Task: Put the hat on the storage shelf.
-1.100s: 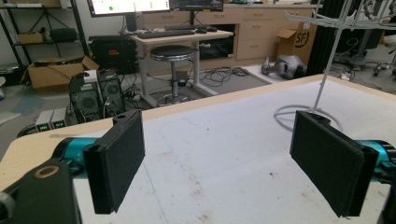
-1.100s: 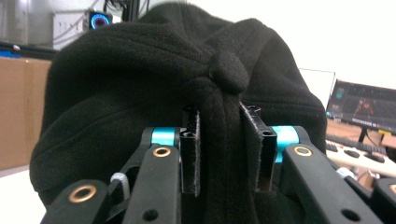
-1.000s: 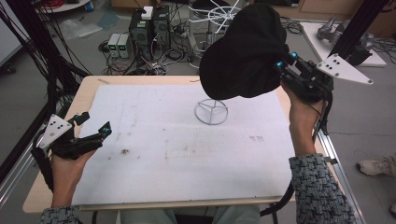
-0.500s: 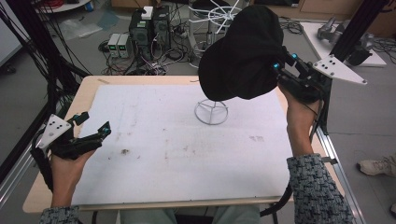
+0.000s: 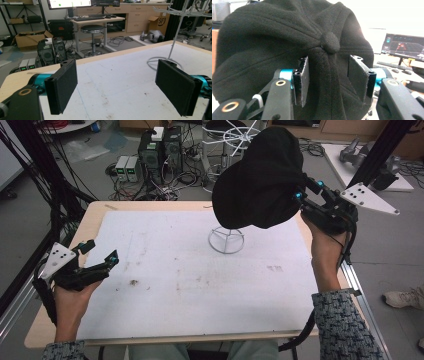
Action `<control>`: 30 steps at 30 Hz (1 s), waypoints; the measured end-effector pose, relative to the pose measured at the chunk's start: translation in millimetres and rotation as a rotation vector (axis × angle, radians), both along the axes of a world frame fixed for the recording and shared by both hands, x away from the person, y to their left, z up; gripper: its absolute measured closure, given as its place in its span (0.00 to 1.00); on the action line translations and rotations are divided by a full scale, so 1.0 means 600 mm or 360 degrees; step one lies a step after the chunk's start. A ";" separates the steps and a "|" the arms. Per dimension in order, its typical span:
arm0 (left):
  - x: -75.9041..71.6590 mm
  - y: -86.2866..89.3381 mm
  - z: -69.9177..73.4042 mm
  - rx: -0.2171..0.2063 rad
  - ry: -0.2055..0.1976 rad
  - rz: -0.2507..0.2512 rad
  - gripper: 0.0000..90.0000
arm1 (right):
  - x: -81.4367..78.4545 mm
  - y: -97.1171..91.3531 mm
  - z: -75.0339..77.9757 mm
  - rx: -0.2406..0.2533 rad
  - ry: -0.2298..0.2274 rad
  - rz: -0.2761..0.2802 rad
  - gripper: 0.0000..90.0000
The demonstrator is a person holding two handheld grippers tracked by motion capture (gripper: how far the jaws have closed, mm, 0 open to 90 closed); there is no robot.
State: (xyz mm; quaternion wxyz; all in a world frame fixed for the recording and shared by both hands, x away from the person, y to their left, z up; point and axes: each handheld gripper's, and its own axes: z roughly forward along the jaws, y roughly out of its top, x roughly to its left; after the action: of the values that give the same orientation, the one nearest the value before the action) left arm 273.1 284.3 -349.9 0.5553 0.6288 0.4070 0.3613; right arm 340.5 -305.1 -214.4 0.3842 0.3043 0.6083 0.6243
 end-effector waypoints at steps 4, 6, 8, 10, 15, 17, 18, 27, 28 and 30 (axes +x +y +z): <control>0.000 0.000 0.000 -0.0001 0.0000 0.0002 0.20 | -0.009 -0.006 -0.002 0.0010 -0.0001 0.0028 0.55; 0.000 0.000 0.000 0.0000 0.0002 0.0003 0.20 | -0.017 -0.011 -0.005 0.0007 -0.0002 0.0030 0.53; 0.000 0.000 0.000 0.0001 0.0001 0.0003 0.20 | -0.023 -0.017 -0.008 0.0007 0.0000 0.0036 0.52; 0.000 0.000 0.000 0.0001 0.0001 0.0003 0.20 | -0.029 -0.022 -0.013 0.0011 0.0016 0.0041 0.50; 0.002 -0.003 -0.003 0.0003 0.0009 0.0000 0.20 | -0.043 -0.037 -0.036 0.0005 0.0069 0.0040 0.45; 0.002 -0.004 -0.004 0.0008 0.0013 -0.0003 0.20 | -0.048 -0.045 -0.048 0.0007 0.0100 0.0020 0.40; 0.002 -0.004 -0.004 0.0008 0.0013 -0.0003 0.20 | -0.050 -0.049 -0.055 0.0007 0.0116 0.0019 0.39; 0.004 -0.009 -0.007 0.0009 0.0019 -0.0009 0.20 | -0.081 -0.073 -0.122 -0.0046 0.0238 -0.0080 0.30; 0.004 -0.009 -0.007 0.0005 0.0018 -0.0010 0.20 | -0.085 -0.076 -0.129 -0.0043 0.0254 -0.0085 0.30; 0.004 -0.009 -0.007 0.0005 0.0018 -0.0009 0.20 | -0.091 -0.080 -0.142 -0.0038 0.0270 -0.0098 0.28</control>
State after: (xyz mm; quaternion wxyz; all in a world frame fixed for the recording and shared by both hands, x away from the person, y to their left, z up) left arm 275.4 278.9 -354.0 0.5530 0.6329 0.4076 0.3569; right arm 286.0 -353.3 -299.4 0.3540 0.3701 0.6363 0.5770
